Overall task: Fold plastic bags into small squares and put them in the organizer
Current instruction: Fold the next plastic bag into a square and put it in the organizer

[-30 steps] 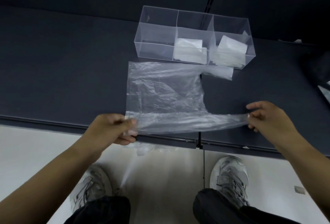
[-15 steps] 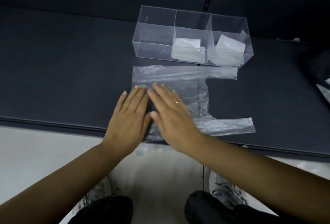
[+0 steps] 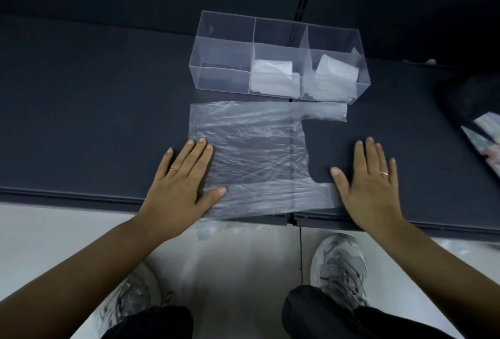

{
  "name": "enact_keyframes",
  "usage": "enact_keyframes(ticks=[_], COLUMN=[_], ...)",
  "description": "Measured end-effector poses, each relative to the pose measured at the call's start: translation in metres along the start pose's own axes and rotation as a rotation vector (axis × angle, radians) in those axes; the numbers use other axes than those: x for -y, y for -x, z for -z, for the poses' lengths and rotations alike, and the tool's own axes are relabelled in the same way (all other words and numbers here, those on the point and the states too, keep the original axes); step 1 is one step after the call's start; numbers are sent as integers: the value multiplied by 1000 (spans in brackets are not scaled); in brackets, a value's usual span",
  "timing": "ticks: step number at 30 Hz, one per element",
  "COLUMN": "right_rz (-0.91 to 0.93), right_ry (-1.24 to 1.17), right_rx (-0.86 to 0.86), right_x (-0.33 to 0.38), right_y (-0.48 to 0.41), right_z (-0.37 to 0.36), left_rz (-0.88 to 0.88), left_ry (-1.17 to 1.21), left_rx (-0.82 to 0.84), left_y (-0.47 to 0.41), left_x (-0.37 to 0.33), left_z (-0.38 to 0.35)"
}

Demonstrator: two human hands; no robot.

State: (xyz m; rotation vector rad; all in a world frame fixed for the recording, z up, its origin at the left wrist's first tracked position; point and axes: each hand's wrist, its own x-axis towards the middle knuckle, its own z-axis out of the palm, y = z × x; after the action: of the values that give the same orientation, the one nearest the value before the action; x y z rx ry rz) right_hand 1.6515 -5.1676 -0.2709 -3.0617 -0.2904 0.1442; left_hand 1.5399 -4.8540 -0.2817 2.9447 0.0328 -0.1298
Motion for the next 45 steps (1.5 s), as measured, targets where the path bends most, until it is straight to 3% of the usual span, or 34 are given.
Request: enact_keyframes(ticks=[2,5,9,13,20,23,26,28,31,34,37,41,43,45], right_rz=[129,469,667,534,138,9,218,467,830,873,784,712,678,631], right_ry=[-77,-191,-161,-40,7,-56,-261,-389,-343,-255,-338,-467,-420,-359], right_rx=[-66,-60,55,91,11,-77,-143,-26,119,112,-53,-164,-94,43], right_x=[30,104,167,133,24,13,37,70,117,139,138,98,68,41], right_y=[-11,-32,-52,-71,-73,-57,-23,12,54,62,54,39,33,30], right_z=[10,18,1,-18,-11,-6,2,4,-6,-15,-11,5,18,33], left_rz=[-2,-7,-21,18,130,-22,-326,-420,-454,-406,-350,-41,144,213], left_ry=[68,47,-68,-94,-95,-45,-34,-119,-83,90,198,470,656,779], left_rx=[-67,-125,18,6,24,-124,-75,-1,-158,-326,-358,-272,-174,-69], left_y=[-14,-50,-75,-70,-53,-22,24,41,48,50,57,63,65,65], left_x=[4,8,11,19,21,16,12,13,11,-2,-14,-10,-1,11], left_z=[10,21,11,-3,5,14,10,4,3,12,23,53,67,77])
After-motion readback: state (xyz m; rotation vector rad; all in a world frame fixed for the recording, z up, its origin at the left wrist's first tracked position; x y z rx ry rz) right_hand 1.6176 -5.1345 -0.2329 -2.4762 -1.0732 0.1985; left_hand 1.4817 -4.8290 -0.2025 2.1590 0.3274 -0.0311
